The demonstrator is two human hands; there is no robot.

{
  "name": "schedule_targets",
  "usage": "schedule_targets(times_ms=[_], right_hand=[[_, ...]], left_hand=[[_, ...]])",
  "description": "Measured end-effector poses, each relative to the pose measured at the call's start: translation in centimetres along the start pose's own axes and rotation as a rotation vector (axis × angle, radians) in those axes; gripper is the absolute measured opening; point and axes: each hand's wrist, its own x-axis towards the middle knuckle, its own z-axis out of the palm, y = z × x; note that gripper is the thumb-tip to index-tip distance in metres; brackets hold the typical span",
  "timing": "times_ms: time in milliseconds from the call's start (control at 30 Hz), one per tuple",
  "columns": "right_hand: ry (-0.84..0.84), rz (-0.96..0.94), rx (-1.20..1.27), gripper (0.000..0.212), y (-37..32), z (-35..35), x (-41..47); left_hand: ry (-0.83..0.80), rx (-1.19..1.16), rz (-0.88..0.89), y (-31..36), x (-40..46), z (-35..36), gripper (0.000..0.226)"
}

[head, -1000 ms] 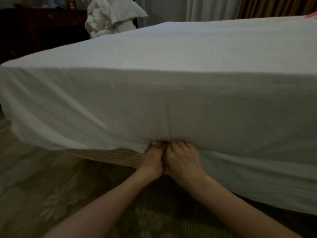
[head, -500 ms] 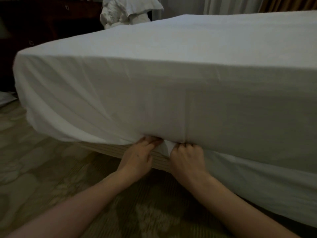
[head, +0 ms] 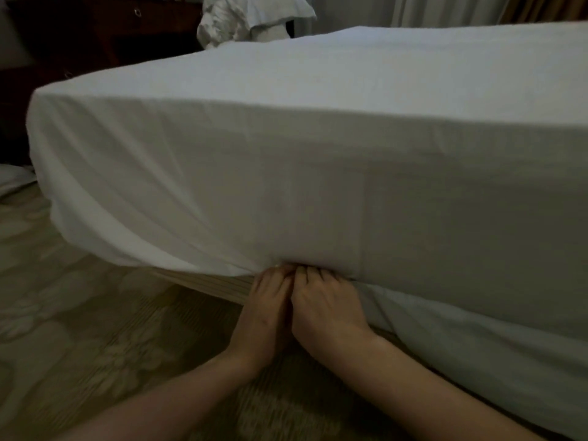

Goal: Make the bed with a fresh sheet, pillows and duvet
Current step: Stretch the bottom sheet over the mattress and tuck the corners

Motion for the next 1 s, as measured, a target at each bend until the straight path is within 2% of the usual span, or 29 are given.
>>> schedule_targets(times_ms=[67, 167, 233, 367, 500, 567, 633, 733, 867, 900, 1000], right_hand=[[0.02, -0.009, 0.047, 0.054, 0.0, 1.3, 0.2], [-0.075, -0.017, -0.03, 0.051, -0.5, 0.4, 0.1], [-0.116, -0.065, -0.081, 0.044, -0.4, 0.4, 0.4], [-0.123, -0.057, -0.105, 0.044, -1.2, 0.8, 1.2], [0.065, -0.131, -0.073, 0.027, -0.4, 0.2, 1.4], [0.111, -0.161, -0.05, 0.027, 0.3, 0.2, 1.5], [0.158, -0.154, -0.106, 0.019, 0.4, 1.3, 0.8], [0.251, -0.211, -0.161, 0.039, -0.6, 2.8, 0.4], [0.506, -0.36, -0.057, 0.044, -1.1, 3.4, 2.5], [0.538, -0.392, -0.085, 0.044, -0.6, 3.1, 3.1], [0.536, -0.451, -0.4, 0.057, 1.6, 1.1, 4.8]], left_hand=[[0.028, 0.0, -0.102, -0.2, -0.4, 0.1, 0.051], [0.077, 0.284, -0.08, -1.1, -0.5, -0.3, 0.048], [0.075, 0.39, -0.112, -1.6, -0.6, -0.7, 0.049], [0.063, 0.385, -0.14, -2.2, -0.9, -0.7, 0.057], [0.048, 0.297, -0.166, -1.9, -0.3, -0.6, 0.064], [0.009, 0.295, -0.13, -2.3, -0.3, -1.0, 0.068], [-0.051, 0.347, -0.063, -3.1, -0.4, -1.8, 0.068], [-0.13, 0.443, -0.009, -3.7, 0.1, -2.3, 0.07], [-0.057, 0.394, -0.042, -3.1, 0.9, -2.4, 0.063], [-0.053, 0.395, -0.007, -3.2, 1.3, -2.6, 0.062], [-0.149, 0.488, 0.161, -5.0, 1.5, -4.3, 0.059]])
